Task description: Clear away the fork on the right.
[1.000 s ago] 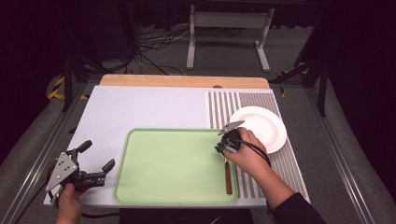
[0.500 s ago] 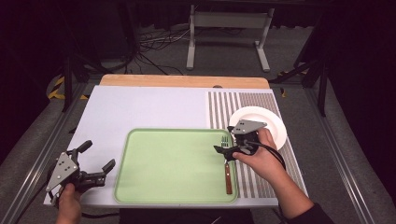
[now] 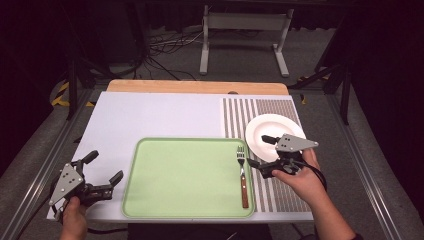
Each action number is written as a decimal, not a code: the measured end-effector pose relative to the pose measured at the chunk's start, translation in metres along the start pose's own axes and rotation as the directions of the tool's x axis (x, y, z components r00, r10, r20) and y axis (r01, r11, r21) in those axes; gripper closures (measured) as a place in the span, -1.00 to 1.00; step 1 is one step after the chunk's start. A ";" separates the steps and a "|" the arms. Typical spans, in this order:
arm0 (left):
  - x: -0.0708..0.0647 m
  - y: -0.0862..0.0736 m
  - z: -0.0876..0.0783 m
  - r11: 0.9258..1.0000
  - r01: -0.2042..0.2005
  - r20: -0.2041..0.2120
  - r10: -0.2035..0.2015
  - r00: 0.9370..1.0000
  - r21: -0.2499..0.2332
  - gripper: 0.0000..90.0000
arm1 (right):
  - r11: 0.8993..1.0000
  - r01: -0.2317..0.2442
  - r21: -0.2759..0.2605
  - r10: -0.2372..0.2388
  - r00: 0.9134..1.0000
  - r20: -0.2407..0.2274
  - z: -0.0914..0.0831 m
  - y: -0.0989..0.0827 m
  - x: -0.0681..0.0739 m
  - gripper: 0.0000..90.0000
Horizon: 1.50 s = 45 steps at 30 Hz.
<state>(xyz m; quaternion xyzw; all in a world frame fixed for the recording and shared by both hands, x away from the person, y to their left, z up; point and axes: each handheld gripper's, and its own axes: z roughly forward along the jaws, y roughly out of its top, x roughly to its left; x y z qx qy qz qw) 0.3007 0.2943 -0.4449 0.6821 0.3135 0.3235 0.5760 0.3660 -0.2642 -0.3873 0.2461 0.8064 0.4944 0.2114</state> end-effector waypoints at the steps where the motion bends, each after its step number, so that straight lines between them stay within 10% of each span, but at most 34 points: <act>1: 0.000 0.000 0.000 1.000 0.001 0.000 -0.001 1.000 0.000 -1.00 | 1.000 -0.002 -0.011 0.002 1.000 0.004 -0.003 -0.002 -0.001 -0.84; 27: 0.000 0.000 -0.001 1.000 -0.005 0.005 0.005 1.000 -0.007 -1.00 | 0.972 -0.046 -0.231 0.061 0.996 0.060 -0.045 -0.072 -0.022 -0.91; 45: 0.000 0.000 -0.001 1.000 -0.001 0.011 0.001 1.000 -0.019 -1.00 | 0.970 -0.100 -0.223 0.121 0.989 0.081 -0.043 -0.094 -0.025 -0.89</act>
